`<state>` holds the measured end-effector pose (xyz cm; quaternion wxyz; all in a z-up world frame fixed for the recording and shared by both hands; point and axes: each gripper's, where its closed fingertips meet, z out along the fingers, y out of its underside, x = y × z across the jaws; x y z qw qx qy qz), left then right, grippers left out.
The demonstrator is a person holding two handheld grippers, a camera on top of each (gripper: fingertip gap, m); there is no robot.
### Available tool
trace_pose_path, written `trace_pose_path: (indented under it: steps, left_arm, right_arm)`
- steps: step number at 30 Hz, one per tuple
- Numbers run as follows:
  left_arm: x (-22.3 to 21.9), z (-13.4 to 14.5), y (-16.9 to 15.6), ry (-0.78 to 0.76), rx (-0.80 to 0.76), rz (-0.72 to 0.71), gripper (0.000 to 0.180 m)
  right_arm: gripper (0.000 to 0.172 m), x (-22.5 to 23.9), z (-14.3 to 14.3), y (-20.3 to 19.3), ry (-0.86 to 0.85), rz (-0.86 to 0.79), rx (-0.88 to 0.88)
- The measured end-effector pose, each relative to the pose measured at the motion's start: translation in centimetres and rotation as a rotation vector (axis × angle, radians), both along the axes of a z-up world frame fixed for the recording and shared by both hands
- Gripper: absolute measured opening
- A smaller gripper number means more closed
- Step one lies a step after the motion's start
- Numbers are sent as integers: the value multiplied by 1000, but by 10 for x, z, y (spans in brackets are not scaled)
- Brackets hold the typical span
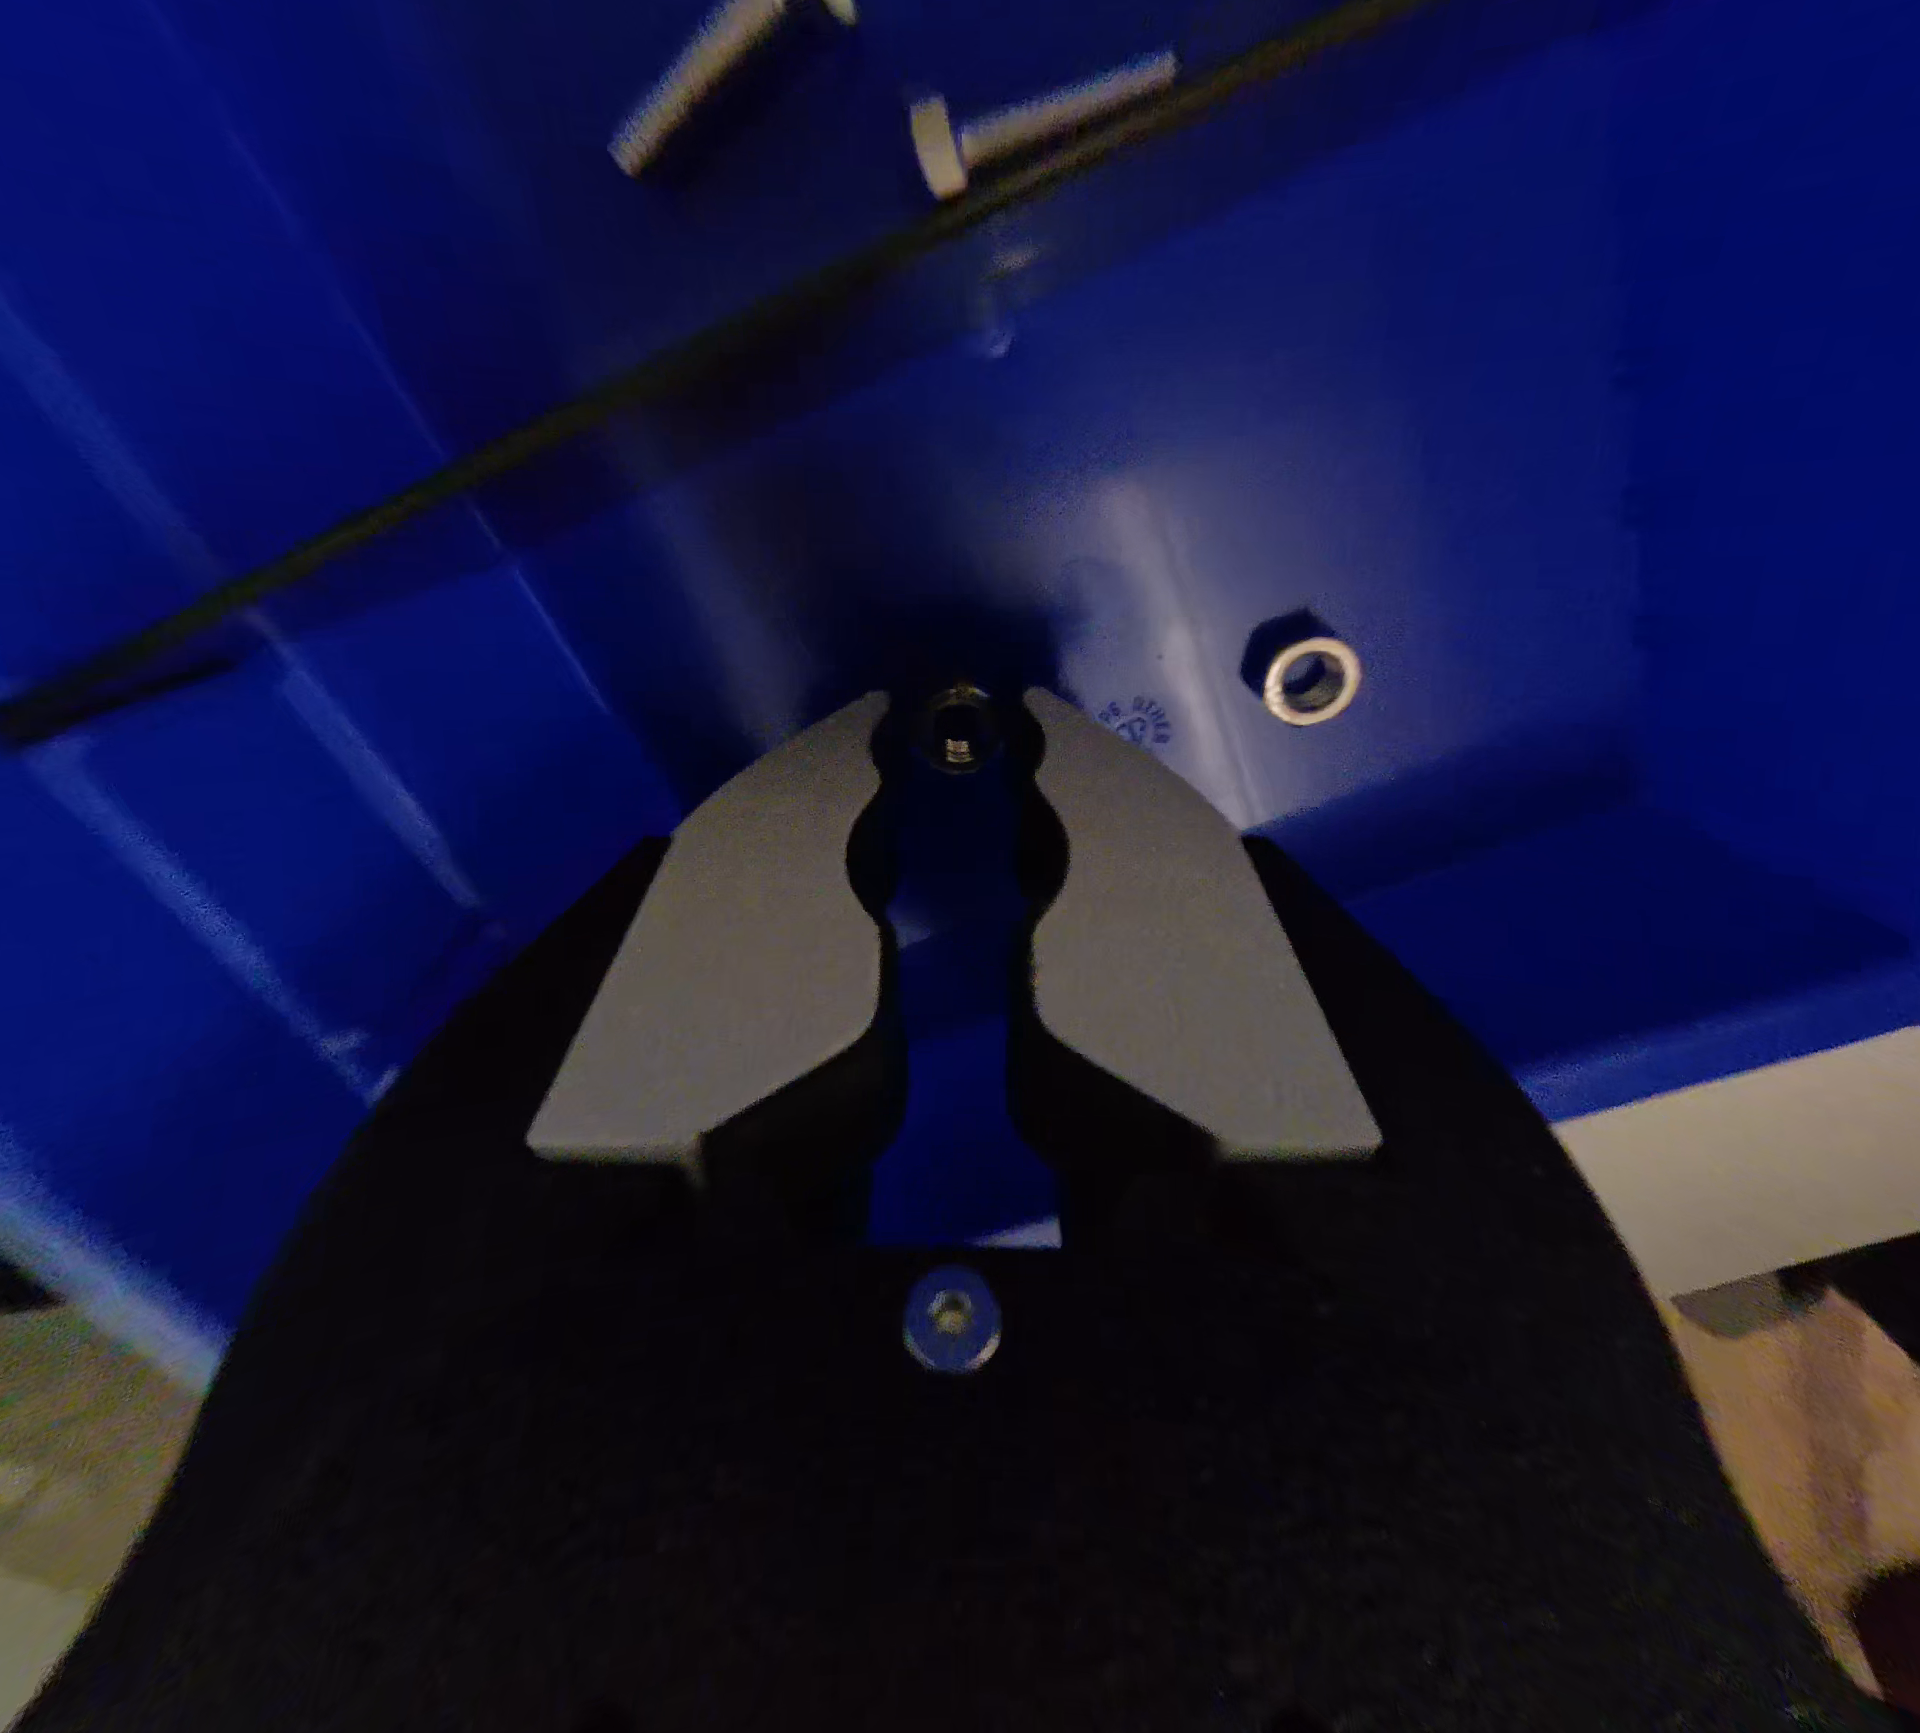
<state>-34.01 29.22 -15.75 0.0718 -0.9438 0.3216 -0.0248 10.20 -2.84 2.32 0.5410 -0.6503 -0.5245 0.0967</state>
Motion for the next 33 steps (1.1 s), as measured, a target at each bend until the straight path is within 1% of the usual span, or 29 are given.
trace_pose_path:
  steps: [1, 2, 3, 5, 6, 7, 8, 9, 11, 13, 14, 16, 22, 25, 26, 27, 28, 30, 31, 32, 33]
  left_arm:
    - [4, 13, 4, -13, 51, 2, 18]
    - [16, 34, 7, -56, 120, -16, 18]
    - [38, 59, 8, -128, 195, -52, 18]
    - [94, 108, 0, -243, 319, -184, 17]
    - [126, 123, -8, -283, 345, -269, 17]
    - [158, 129, -20, -303, 345, -359, 17]
    - [186, 126, -30, -308, 330, -444, 17]
    - [213, 116, -41, -305, 302, -518, 17]
    - [252, 82, -58, -286, 221, -632, 17]
    - [272, 42, -68, -242, 141, -699, 17]
    - [276, 26, -71, -223, 109, -713, 17]
    - [280, 7, -75, -196, 76, -725, 17]
    - [275, -14, -85, -152, 27, -723, 17]
    - [276, -13, -88, -174, 18, -703, 32]
    - [276, -11, -88, -177, 22, -691, 40]
    - [275, -4, -87, -194, 26, -684, 45]
    - [277, 10, -86, -226, 43, -677, 48]
    - [272, 51, -70, -298, 135, -641, 49]
    - [263, 75, -56, -307, 199, -611, 48]
    - [247, 97, -37, -282, 277, -576, 47]
    - [224, 116, -14, -218, 359, -535, 45]
  right_arm:
    - [29, 3, 2, 1, 13, -6, 5]
    - [28, 5, 4, 2, 29, -12, 9]
    - [27, 8, 6, 4, 50, -19, 11]
    - [25, 12, 9, 8, 98, -32, 5]
    - [24, 14, 10, 11, 119, -40, 1]
    - [23, 15, 10, 13, 134, -48, -2]
    - [23, 17, 10, 14, 140, -54, -4]
    - [23, 18, 9, 14, 138, -57, 0]
    - [23, 23, 9, 14, 125, -65, 24]
    - [22, 26, 9, 14, 115, -73, 41]
    - [22, 28, 10, 13, 117, -77, 47]
    - [21, 31, 11, 13, 123, -82, 54]
    - [20, 34, 10, 14, 139, -81, 42]
    - [20, 34, 10, 14, 140, -79, 42]
    - [19, 34, 10, 13, 141, -80, 44]
    - [19, 34, 11, 13, 142, -79, 46]
    - [19, 35, 11, 13, 145, -80, 47]
    - [19, 36, 12, 13, 149, -83, 49]
    - [19, 36, 12, 13, 150, -85, 50]
    - [19, 36, 12, 13, 151, -85, 51]
    - [19, 36, 13, 13, 153, -85, 51]
